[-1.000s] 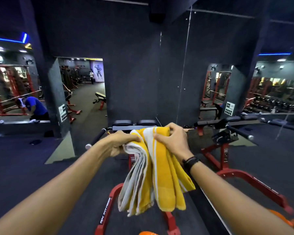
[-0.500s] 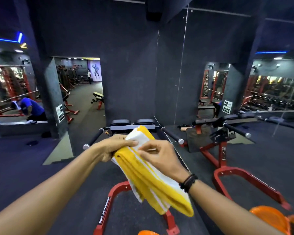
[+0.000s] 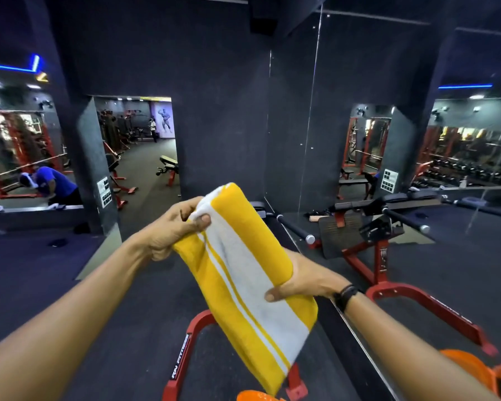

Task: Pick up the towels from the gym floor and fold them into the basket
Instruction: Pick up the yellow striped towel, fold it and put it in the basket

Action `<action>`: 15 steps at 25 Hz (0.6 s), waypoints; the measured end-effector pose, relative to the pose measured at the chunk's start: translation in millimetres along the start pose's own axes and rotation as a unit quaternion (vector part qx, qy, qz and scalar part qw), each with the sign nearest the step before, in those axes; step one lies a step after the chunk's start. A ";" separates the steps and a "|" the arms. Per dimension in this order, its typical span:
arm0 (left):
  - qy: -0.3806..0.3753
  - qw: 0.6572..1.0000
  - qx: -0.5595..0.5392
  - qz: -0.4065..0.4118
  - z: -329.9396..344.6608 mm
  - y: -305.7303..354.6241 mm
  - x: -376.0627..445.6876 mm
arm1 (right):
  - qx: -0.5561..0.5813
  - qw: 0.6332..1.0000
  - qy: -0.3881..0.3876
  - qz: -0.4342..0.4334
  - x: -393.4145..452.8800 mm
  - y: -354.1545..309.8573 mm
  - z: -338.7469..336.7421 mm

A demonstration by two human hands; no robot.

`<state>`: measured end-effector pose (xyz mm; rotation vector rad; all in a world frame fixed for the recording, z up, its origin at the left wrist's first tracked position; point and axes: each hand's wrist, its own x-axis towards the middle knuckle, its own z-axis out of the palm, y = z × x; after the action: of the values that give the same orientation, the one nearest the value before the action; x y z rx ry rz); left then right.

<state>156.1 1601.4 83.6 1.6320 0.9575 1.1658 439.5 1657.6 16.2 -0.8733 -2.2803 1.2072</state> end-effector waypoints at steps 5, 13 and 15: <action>0.069 0.997 -0.006 -0.033 -31.0 -11.5 -11.5 | 0.056 0.995 0.065 0.048 -10.5 3.1 -28.9; 0.090 0.945 0.242 -0.202 -56.3 -29.7 -7.9 | -0.202 0.972 0.080 0.088 33.4 -35.1 -74.6; 0.111 0.928 0.293 -0.204 -53.9 -24.2 -1.8 | -0.308 0.944 0.058 0.100 45.2 -47.2 -77.9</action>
<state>101.6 1619.2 69.1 1.6412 1.8287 0.8236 438.9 1714.0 100.8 -1.3788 -2.5471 0.4714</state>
